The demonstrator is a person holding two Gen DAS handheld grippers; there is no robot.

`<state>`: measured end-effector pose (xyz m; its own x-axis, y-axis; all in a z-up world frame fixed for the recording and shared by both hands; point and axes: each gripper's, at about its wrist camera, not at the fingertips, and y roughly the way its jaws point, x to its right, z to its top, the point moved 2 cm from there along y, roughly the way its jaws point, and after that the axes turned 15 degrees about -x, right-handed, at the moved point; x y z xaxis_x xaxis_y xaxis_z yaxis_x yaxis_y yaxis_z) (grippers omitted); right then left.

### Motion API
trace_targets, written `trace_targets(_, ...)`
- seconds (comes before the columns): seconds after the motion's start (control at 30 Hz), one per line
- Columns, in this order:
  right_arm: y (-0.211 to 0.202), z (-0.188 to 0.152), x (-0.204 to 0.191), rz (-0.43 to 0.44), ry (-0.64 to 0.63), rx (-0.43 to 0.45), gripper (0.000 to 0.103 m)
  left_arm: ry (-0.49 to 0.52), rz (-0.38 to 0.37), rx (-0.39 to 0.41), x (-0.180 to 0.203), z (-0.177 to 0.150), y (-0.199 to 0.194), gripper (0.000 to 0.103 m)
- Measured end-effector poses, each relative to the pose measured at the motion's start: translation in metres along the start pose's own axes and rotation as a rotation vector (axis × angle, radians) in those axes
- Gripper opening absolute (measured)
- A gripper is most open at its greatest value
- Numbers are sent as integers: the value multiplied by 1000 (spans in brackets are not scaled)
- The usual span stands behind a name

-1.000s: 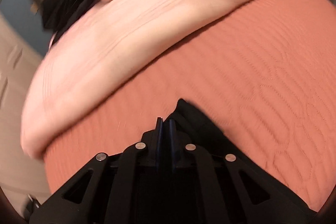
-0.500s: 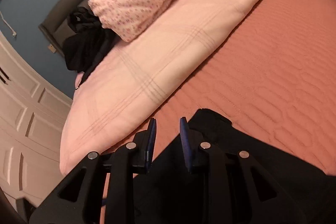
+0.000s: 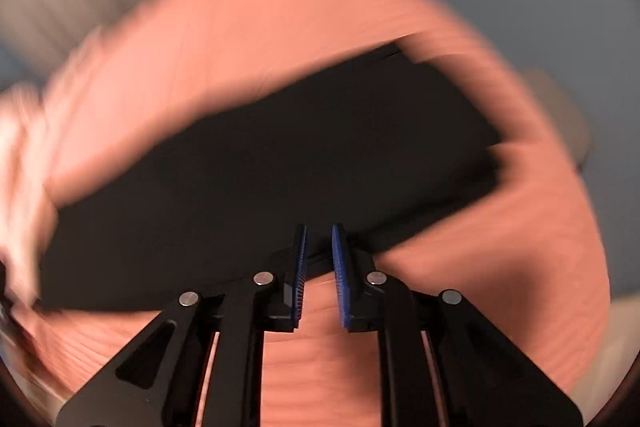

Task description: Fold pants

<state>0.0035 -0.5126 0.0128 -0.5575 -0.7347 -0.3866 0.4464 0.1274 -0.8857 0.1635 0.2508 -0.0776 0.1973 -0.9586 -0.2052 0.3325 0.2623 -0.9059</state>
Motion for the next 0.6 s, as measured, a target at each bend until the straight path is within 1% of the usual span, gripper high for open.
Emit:
trace_targets(0.03,-11,12,19,1,24,21,28,0,-38,19,13,0,-14,89)
trace_targets(0.07,-18,30,39,-32,37,38,59,7,-80,40,36,-2,-32,89)
trace_targets(0.1,-18,42,50,-49,36,43,79,18,-107,52,57,-3,-45,89)
trace_targets(0.17,-10,67,66,-21,28,19,80,57,-167,82,110,-7,-70,89)
trace_targets(0.23,5,82,73,62,13,-37,80,106,-209,90,165,-15,-90,89)
trace_targets(0.27,21,88,64,63,-17,-95,79,131,-224,88,185,-18,-96,90)
trace_targets(0.3,38,83,51,35,-54,-132,79,162,-234,81,208,-22,-101,90)
trace_targets(0.33,49,78,40,8,-102,-158,75,189,-239,74,228,-26,-106,90)
trace_targets(0.37,57,74,22,-23,-181,-169,43,233,-254,61,254,-32,-110,90)
trace_targets(0.4,53,72,11,-54,-224,-155,16,258,-255,57,268,-34,-113,90)
trace_targets(0.43,36,72,-8,-74,-293,-83,12,277,-252,56,278,-36,-117,90)
trace_targets(0.47,12,72,-20,-52,-348,-17,8,315,-255,59,290,-39,-122,90)
trace_targets(0.53,-33,61,-48,-6,-467,127,7,354,-235,71,302,-41,-128,90)
trace_targets(0.57,-49,51,-53,19,-530,182,7,374,-226,69,305,-42,-127,90)
trace_targets(0.6,-43,51,-47,3,-534,161,7,392,-223,54,308,-42,-122,90)
